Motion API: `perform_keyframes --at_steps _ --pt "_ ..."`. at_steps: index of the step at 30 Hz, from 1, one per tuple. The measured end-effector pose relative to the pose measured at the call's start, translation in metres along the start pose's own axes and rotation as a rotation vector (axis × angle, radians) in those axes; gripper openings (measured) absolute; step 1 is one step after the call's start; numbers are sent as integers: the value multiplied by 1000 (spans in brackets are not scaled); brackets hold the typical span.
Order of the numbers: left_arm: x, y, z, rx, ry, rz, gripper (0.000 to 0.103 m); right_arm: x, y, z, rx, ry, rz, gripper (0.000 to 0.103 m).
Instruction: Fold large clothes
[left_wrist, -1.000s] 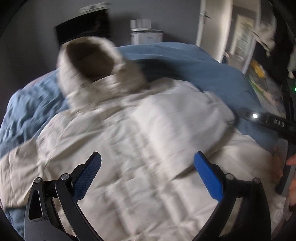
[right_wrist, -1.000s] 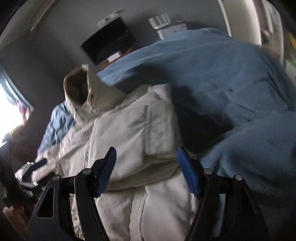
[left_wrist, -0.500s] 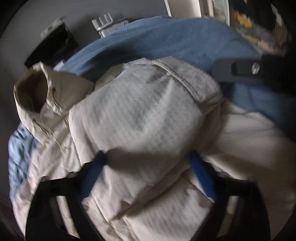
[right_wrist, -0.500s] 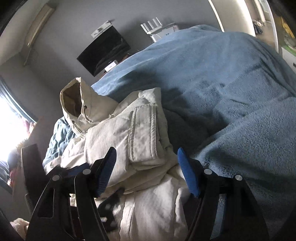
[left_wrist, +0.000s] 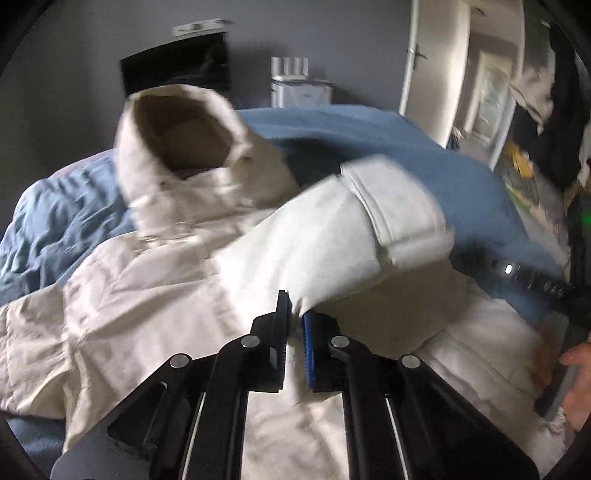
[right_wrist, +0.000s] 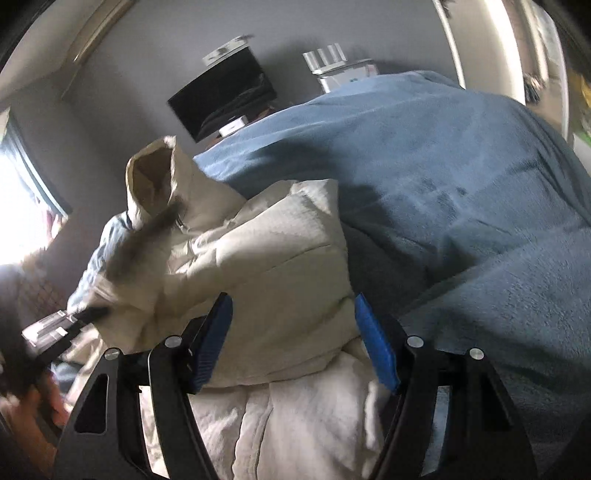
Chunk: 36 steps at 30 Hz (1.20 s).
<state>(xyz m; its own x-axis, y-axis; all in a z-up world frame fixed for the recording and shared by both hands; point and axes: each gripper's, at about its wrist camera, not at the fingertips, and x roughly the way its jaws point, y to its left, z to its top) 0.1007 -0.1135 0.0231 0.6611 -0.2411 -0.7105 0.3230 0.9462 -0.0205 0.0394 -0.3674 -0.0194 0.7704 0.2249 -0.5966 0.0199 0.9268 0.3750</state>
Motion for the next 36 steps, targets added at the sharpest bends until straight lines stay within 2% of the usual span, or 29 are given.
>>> perform_keyframes --at_steps 3,8,12,17,22,23,25,26,27,29,31,36 --pt "-21 16 -9 11 -15 38 5 2 14 -3 -73 -1 7 65" --pt "-31 59 -25 -78 -26 63 5 9 33 -11 -175 16 -20 65" --pt "-12 82 -39 -124 14 106 5 20 39 -17 -209 52 -52 65" --pt "18 110 -61 -225 121 85 5 30 40 -22 -225 84 -86 65" --pt "13 109 -68 -208 119 75 6 32 41 -26 -249 100 -107 65" --pt "10 109 -68 -216 118 56 13 31 41 -26 -252 98 -106 65" --pt "-4 110 -70 -243 96 14 36 27 42 -26 -252 90 -103 65" --pt "-11 112 -71 -248 72 9 54 26 42 -26 -249 87 -102 65" --pt "-20 113 -70 -240 34 46 66 25 41 -26 -244 84 -101 65" --pt "-31 121 -68 -246 2 80 67 24 40 -25 -236 83 -102 65" --pt "-30 134 -66 -287 4 92 67 25 41 -24 -231 85 -104 65" --pt "2 174 -70 -410 75 149 67 31 41 -24 -237 107 -109 65"
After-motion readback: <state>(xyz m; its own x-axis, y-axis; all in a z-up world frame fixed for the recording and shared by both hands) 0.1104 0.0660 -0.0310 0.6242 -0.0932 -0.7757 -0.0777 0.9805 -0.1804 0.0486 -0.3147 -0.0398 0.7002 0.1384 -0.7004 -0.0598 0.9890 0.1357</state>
